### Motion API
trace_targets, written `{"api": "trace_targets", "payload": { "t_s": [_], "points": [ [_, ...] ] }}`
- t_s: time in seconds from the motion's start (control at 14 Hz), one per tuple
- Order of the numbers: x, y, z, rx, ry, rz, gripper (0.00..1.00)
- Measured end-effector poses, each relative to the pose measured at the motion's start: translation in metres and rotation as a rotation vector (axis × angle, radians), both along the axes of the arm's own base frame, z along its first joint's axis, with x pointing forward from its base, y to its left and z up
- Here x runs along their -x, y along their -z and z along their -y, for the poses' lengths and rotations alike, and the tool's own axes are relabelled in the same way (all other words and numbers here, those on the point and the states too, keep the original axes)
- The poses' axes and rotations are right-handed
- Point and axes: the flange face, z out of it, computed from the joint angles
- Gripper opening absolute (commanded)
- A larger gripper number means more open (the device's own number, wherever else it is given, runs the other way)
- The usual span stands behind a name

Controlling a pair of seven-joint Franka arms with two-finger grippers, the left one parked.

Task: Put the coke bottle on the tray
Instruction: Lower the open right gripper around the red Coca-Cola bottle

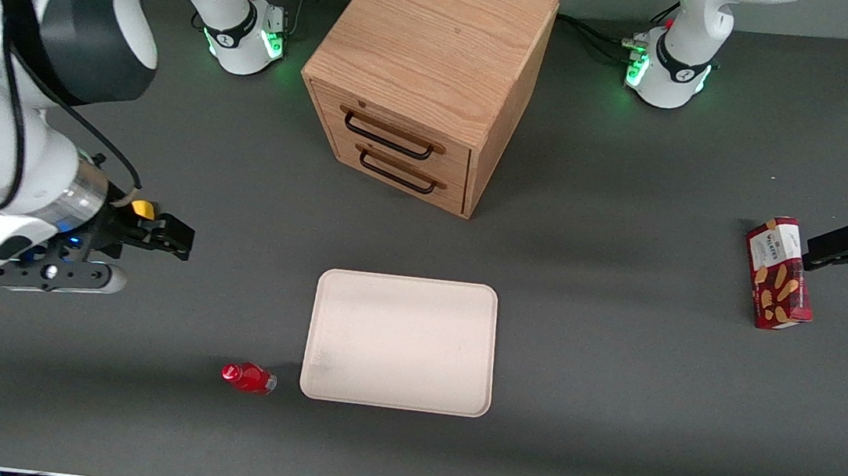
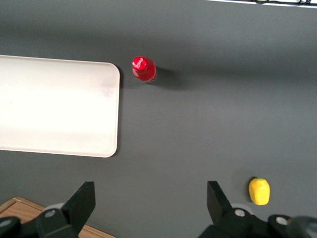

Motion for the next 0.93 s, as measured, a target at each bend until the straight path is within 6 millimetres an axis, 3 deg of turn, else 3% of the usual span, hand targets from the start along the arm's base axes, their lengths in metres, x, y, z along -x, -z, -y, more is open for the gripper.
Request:
{"api": "trace_targets", "payload": {
  "t_s": [0.36, 0.57, 0.71, 0.93],
  "points": [
    [-0.009, 0.016, -0.012, 0.0, -0.011, 0.006, 1.0],
    [-0.022, 0.036, -0.016, -0.006, -0.017, 0.03, 1.0],
    [-0.032, 0.05, -0.016, -0.005, -0.055, 0.04, 1.0],
    [-0.042, 0.055, -0.009, 0.001, -0.094, 0.051, 1.0]
  ]
}}
